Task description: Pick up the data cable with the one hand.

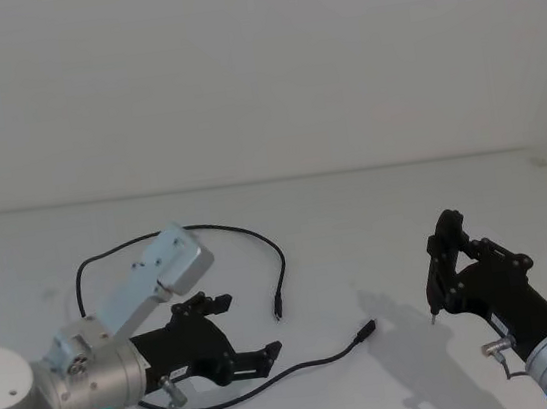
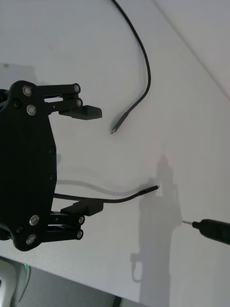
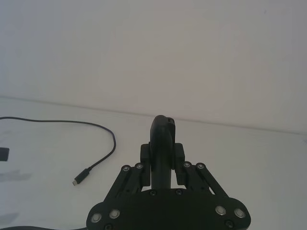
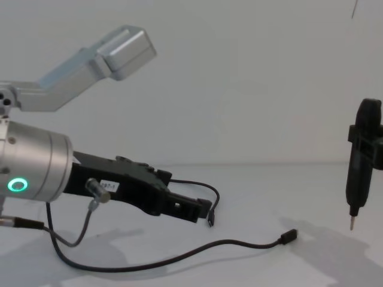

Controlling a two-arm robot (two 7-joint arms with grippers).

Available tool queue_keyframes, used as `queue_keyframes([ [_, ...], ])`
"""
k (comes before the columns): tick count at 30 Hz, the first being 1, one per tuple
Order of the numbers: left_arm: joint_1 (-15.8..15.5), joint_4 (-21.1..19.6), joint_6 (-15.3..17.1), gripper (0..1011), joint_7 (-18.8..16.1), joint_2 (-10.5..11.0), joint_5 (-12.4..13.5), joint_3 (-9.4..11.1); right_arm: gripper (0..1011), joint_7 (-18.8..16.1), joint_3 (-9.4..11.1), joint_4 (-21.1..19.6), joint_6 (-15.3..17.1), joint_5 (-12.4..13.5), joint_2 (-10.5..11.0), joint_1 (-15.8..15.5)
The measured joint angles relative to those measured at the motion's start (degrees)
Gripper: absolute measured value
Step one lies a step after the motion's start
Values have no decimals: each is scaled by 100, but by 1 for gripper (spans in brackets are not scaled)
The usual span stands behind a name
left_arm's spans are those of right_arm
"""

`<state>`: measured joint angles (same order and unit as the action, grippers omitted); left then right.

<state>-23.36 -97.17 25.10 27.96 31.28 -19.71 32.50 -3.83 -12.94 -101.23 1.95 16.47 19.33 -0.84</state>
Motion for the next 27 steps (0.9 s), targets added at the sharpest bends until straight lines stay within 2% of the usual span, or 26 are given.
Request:
queue_keyframes([
  [13,-420,428,109,1002,376,-134,44,346,279,0,0,0,0,0,0,0],
  [27,-748,866,124,1002,604,-323,171,696,279,0,0,0,0,0,0,0],
])
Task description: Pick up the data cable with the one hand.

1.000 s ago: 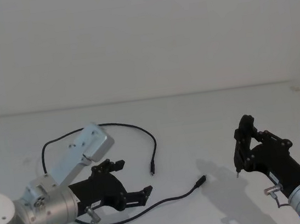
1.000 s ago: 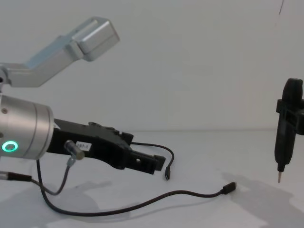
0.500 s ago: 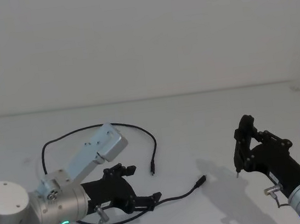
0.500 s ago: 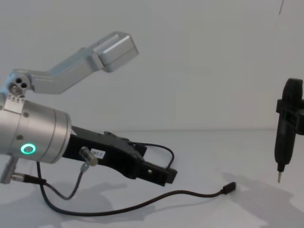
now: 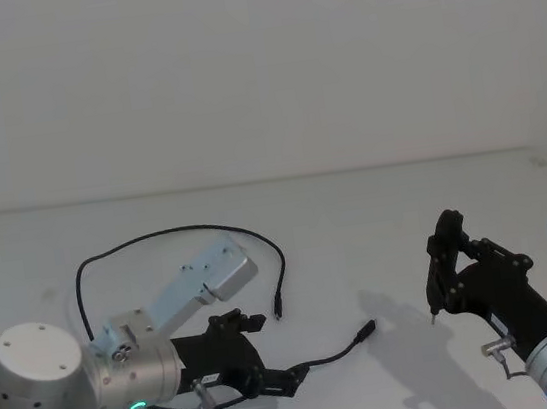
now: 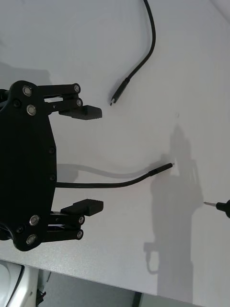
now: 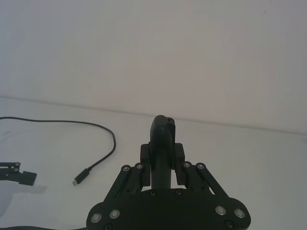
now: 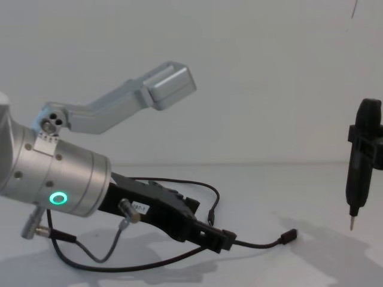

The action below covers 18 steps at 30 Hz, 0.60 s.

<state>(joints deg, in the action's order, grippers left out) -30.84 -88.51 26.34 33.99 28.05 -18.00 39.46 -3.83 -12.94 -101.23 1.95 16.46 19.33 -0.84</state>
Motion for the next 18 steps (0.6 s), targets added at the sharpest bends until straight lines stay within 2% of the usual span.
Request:
queue_keyframes([
  [12,-162,257,9,1001,79,-179,140,195,279,0,0,0,0,0,0,0],
  [18,-201,320,13,885,95,-224,175,238,279,0,0,0,0,0,0,0],
])
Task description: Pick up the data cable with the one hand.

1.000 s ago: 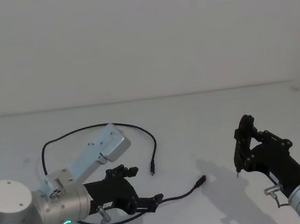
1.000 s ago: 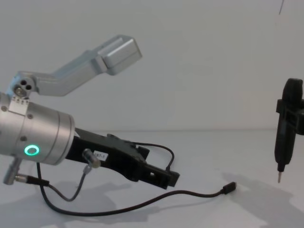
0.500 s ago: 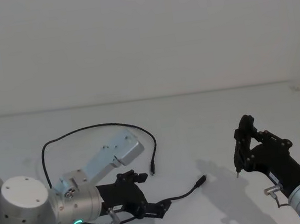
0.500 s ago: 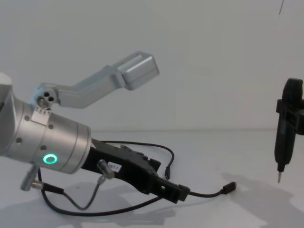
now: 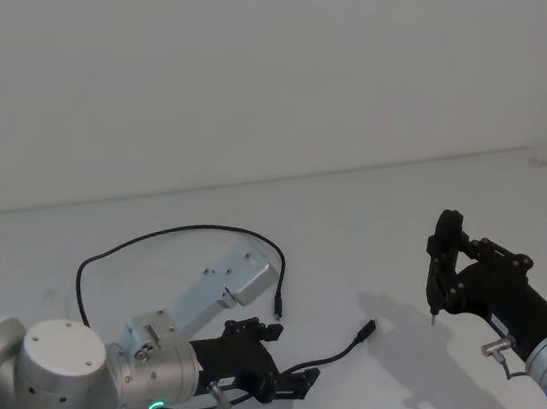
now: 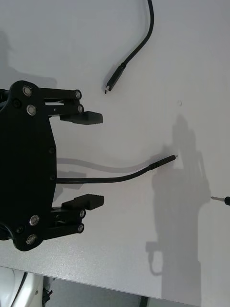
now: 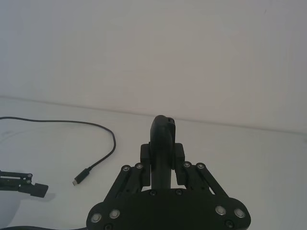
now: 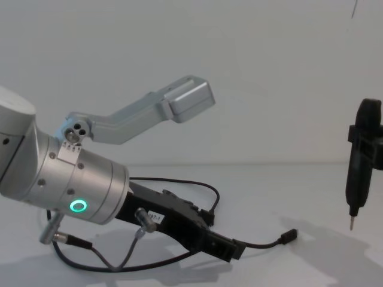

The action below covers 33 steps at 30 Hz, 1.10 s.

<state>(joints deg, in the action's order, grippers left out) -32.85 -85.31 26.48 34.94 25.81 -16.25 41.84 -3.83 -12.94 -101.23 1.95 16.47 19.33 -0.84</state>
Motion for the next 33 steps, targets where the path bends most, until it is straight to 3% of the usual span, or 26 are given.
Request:
queue_keyframes([
  [7,-26,44,5,711,11,-32,22,33,279,0,0,0,0,0,0,0],
  [9,-33,53,6,612,14,-38,27,39,279,0,0,0,0,0,0,0],
  [19,-48,79,9,336,22,-58,43,58,279,0,0,0,0,0,0,0],
  [23,-51,85,9,173,25,-62,45,62,279,0,0,0,0,0,0,0],
  [29,-54,91,9,38,26,-65,48,66,279,0,0,0,0,0,0,0],
  [33,-55,93,10,38,26,-68,51,68,279,0,0,0,0,0,0,0],
])
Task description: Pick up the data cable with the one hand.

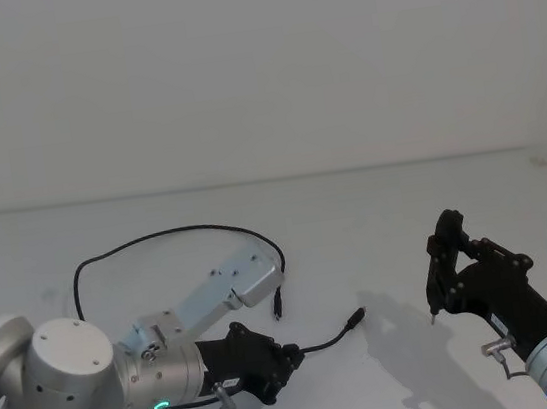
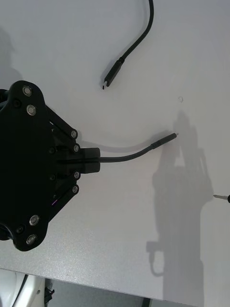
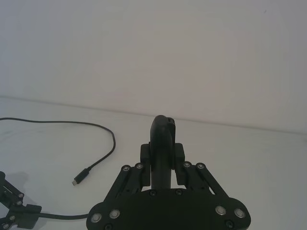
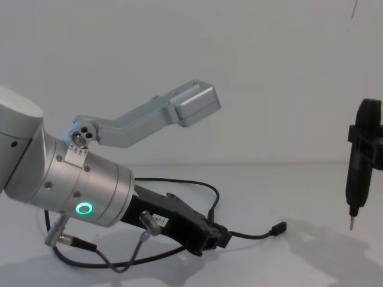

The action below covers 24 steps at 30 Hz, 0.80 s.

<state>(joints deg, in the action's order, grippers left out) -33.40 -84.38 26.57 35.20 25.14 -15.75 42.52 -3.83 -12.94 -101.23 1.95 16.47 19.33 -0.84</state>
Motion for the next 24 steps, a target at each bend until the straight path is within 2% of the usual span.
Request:
queue_keyframes([
  [8,0,0,-45,38,18,7,21,0,279,-1,9,-9,1,5,-6,3],
  [18,27,-96,-492,38,153,144,115,-26,279,-135,112,-221,134,226,-58,67],
  [24,93,-271,-771,38,229,342,180,-92,279,-228,180,-387,279,441,-129,106],
])
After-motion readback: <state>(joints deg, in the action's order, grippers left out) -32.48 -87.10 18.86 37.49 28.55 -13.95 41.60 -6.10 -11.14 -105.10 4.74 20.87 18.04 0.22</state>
